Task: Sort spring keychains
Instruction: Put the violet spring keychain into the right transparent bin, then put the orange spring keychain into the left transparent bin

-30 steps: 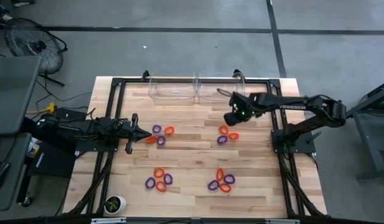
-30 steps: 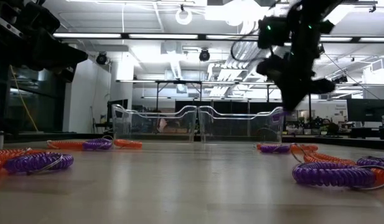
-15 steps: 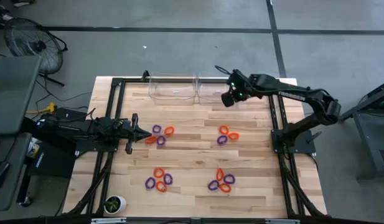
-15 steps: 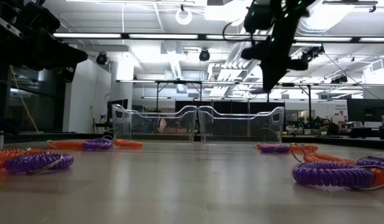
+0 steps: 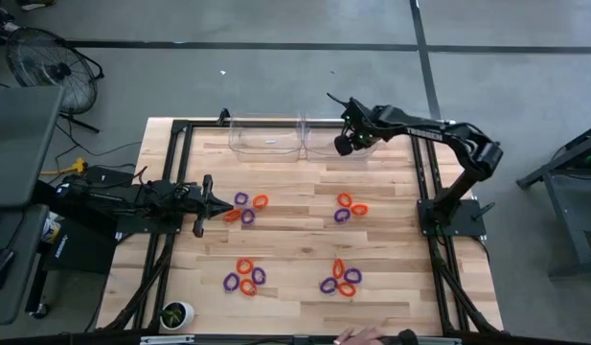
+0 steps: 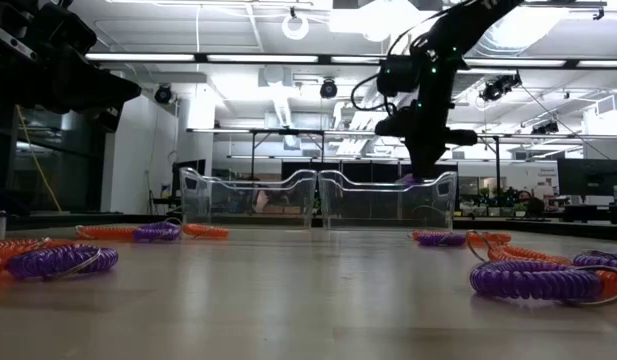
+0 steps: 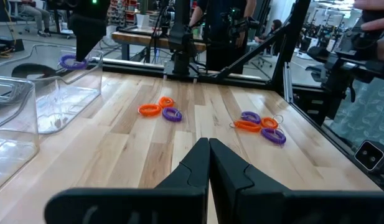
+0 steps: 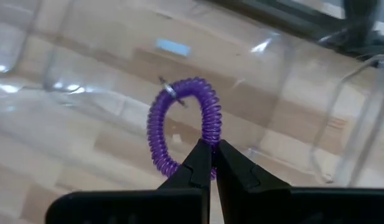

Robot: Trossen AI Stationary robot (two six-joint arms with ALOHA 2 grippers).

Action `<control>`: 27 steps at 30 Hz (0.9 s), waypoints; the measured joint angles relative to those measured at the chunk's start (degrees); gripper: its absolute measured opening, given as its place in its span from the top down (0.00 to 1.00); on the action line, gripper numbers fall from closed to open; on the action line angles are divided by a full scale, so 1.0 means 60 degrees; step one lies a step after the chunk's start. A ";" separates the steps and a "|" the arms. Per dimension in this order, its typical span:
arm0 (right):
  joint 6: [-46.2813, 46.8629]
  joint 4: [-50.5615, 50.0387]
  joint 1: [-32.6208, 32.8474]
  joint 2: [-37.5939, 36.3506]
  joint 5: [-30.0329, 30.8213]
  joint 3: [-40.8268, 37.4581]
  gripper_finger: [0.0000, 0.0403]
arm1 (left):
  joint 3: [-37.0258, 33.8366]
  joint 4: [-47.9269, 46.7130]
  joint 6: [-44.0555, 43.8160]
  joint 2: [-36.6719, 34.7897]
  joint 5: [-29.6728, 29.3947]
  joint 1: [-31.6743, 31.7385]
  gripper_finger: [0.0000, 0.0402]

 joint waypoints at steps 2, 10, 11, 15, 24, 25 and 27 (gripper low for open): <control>0.0000 0.0006 -0.0079 -0.0004 0.0182 -0.0007 0.99 | 0.0000 0.0000 0.0000 0.0003 0.0001 0.0000 1.00; 0.0011 -0.0003 -0.0120 -0.0004 0.0495 -0.0007 0.88 | 0.0000 0.0000 0.0000 0.0001 0.0001 0.0000 1.00; 0.0009 -0.0003 -0.0120 -0.0004 0.0517 -0.0007 0.85 | 0.0000 -0.0003 0.0000 -0.0001 0.0000 0.0000 1.00; 0.0007 -0.0030 -0.0120 -0.0004 0.0539 -0.0007 0.72 | 0.0000 0.0001 0.0000 -0.0001 0.0003 0.0000 1.00; -0.0312 -0.0060 0.0031 -0.0341 -0.0365 -0.0010 0.56 | 0.0000 -0.0003 0.0000 0.0003 0.0003 0.0000 1.00; -0.0409 -0.0090 0.0104 -0.0457 -0.0485 -0.0010 0.55 | 0.0000 -0.0003 0.0000 0.0003 0.0003 0.0000 1.00; -0.0740 -0.0190 0.0299 -0.0682 -0.0715 -0.0010 0.55 | 0.0000 -0.0002 0.0000 0.0003 0.0003 0.0000 1.00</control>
